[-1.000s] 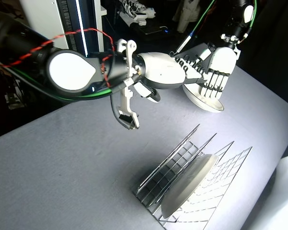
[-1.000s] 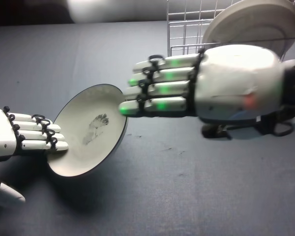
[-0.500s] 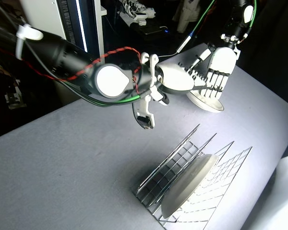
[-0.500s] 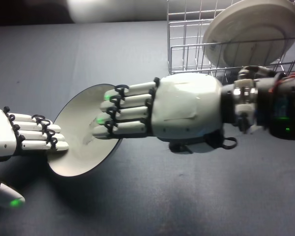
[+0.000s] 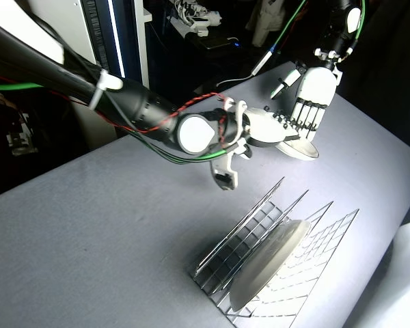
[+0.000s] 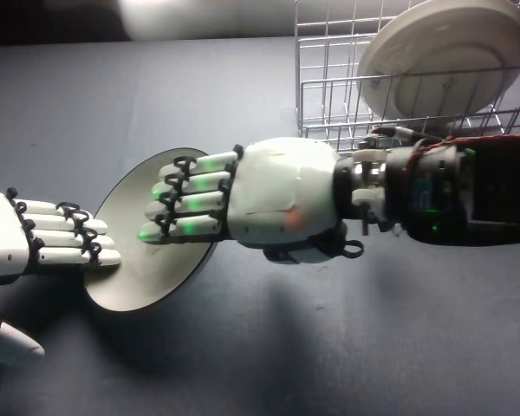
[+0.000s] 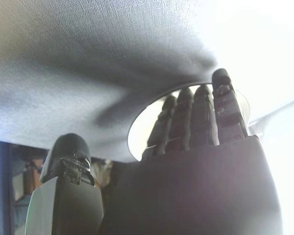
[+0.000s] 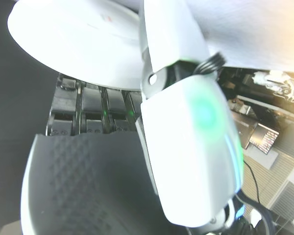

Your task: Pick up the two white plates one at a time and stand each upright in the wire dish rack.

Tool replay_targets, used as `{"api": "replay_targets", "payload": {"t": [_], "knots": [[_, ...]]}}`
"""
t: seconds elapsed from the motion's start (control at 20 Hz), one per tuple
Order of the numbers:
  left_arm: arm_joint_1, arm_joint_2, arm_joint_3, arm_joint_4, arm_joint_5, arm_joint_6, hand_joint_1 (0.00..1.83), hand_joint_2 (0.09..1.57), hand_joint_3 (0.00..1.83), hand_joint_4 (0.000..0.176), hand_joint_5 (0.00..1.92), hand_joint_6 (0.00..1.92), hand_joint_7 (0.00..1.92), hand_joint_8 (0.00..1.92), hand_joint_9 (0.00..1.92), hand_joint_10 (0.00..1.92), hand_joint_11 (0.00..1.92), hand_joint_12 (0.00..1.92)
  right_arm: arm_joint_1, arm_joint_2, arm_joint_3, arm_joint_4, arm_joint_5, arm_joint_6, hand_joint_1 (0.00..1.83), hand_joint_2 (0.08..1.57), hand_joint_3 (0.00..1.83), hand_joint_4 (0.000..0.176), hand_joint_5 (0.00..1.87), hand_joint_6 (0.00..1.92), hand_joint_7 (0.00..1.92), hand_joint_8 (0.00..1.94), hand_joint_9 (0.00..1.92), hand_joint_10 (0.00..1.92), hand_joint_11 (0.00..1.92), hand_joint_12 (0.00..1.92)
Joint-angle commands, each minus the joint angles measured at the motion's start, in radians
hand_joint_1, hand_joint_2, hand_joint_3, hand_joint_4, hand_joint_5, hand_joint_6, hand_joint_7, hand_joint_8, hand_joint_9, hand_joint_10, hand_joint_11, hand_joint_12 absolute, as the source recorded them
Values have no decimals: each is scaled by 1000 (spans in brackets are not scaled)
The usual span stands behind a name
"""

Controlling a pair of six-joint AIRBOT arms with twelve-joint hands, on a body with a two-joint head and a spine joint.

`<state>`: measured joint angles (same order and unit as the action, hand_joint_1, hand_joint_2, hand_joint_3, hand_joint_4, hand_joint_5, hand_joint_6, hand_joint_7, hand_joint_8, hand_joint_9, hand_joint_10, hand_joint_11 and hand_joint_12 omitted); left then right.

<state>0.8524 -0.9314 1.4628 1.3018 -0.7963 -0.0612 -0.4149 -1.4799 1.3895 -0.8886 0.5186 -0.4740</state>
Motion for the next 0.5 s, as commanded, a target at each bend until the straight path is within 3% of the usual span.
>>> {"api": "replay_targets", "payload": {"t": [0.0, 0.15, 0.35, 0.45], "knots": [[8, -19, -4, 46, -31, -4, 0, 1147, 0, 0, 38, 0, 14, 0, 0, 0, 0, 0, -1, -11, 9, 32, 95, -5, 1388, 1088, 9, 0, 5, 2, 0, 0, 0, 0, 44, 32], [8, -20, -3, 46, -31, -4, 0, 1149, 0, 0, 39, 1, 5, 0, 0, 0, 0, 0, -5, -56, 54, 33, 95, -6, 1454, 1079, 3, 0, 51, 15, 0, 0, 0, 0, 36, 41], [3, -21, 0, 46, -31, -4, 0, 1153, 2, 0, 59, 8, 21, 8, 0, 0, 0, 0, -13, -96, 92, 33, 96, -8, 1422, 1078, 0, 0, 181, 16, 114, 12, 80, 20, 0, 585], [2, -21, 0, 46, -31, -4, 0, 1156, 3, 0, 65, 9, 36, 12, 0, 0, 0, 0, -13, -114, 113, 33, 96, -8, 1420, 1086, 0, 0, 215, 13, 178, 14, 149, 29, 0, 732]]}}
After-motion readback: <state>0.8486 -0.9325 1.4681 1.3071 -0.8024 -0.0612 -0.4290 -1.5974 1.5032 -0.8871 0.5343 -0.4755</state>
